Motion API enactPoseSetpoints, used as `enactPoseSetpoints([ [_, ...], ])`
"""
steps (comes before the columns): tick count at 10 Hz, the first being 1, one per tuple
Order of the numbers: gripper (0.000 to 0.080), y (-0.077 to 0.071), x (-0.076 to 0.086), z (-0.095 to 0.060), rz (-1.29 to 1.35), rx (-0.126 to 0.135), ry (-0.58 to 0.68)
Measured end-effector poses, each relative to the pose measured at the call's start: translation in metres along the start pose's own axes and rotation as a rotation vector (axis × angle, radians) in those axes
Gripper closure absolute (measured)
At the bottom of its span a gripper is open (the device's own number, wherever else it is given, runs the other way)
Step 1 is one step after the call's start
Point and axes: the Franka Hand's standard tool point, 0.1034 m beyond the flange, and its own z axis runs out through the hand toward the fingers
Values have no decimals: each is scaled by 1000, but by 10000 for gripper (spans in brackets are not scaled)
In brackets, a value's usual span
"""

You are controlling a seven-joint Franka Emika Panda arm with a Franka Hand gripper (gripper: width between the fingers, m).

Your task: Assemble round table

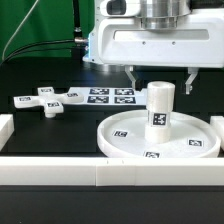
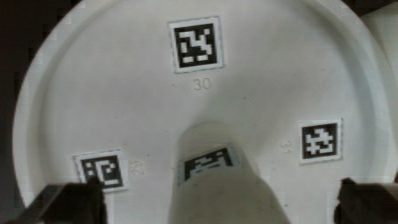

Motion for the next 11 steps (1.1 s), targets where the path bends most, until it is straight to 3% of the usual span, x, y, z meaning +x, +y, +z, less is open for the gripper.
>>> enactPoseSetpoints([
  [2,151,4,1,-1,-143,-5,14],
  [5,151,34,1,-2,-354,-19,23],
  [8,151,33,0,-1,-509,-21,20],
  [11,151,42,13,-5,-997,-76,49],
])
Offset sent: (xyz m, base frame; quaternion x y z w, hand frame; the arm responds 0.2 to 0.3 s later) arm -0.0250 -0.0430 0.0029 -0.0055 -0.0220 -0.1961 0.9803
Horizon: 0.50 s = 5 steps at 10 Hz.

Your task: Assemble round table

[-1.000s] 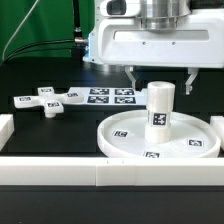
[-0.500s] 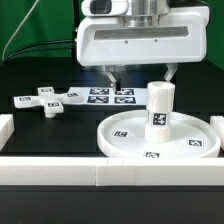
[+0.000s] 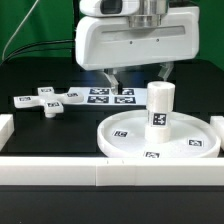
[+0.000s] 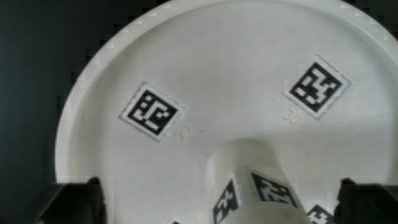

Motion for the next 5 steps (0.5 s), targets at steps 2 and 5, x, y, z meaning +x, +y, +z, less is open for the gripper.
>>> enactPoseSetpoints([
  [2,151,2,-1,0,-85,-4,-5],
  [5,151,5,-5,1,-205,-4,-8],
])
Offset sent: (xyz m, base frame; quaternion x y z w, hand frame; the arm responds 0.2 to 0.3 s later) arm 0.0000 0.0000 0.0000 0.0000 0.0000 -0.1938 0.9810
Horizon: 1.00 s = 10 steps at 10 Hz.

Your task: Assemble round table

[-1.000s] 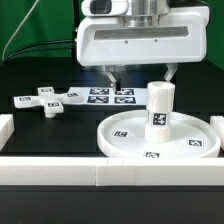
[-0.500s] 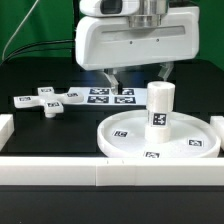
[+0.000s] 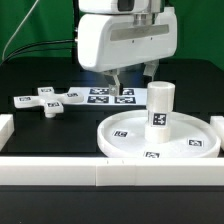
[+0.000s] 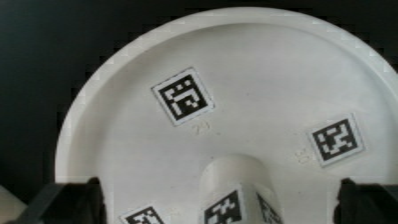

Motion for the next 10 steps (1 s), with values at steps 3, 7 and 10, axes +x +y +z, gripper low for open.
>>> enactPoseSetpoints([
  [3,151,32,-59,4,-132,14,-33],
  [7,151,45,-79,4,-150,18,-26],
  [10,151,49,-94,6,-219,5,-21],
])
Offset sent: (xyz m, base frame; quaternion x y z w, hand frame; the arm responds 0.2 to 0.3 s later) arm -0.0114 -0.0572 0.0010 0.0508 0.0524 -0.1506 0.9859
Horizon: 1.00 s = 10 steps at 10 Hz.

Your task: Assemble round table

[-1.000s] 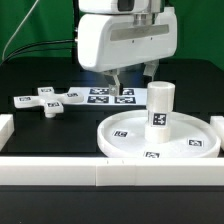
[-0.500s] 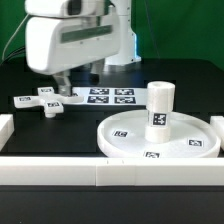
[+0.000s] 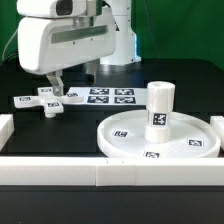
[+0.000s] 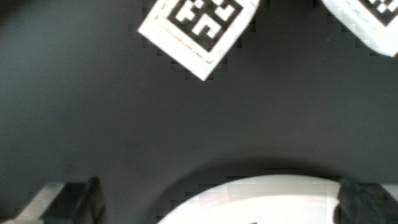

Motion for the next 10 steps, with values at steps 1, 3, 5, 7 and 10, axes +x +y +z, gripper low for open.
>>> enactPoseSetpoints([
  [1,151,-7,-21,2,-23,0,-3],
  [3,151,-12,-37,3,-48,13,-7],
  [5,151,-15,-44,7,-50,15,-7],
  [7,151,-15,-44,7,-50,15,-7],
  [10,151,-28,-66,16,-37,33,-13],
])
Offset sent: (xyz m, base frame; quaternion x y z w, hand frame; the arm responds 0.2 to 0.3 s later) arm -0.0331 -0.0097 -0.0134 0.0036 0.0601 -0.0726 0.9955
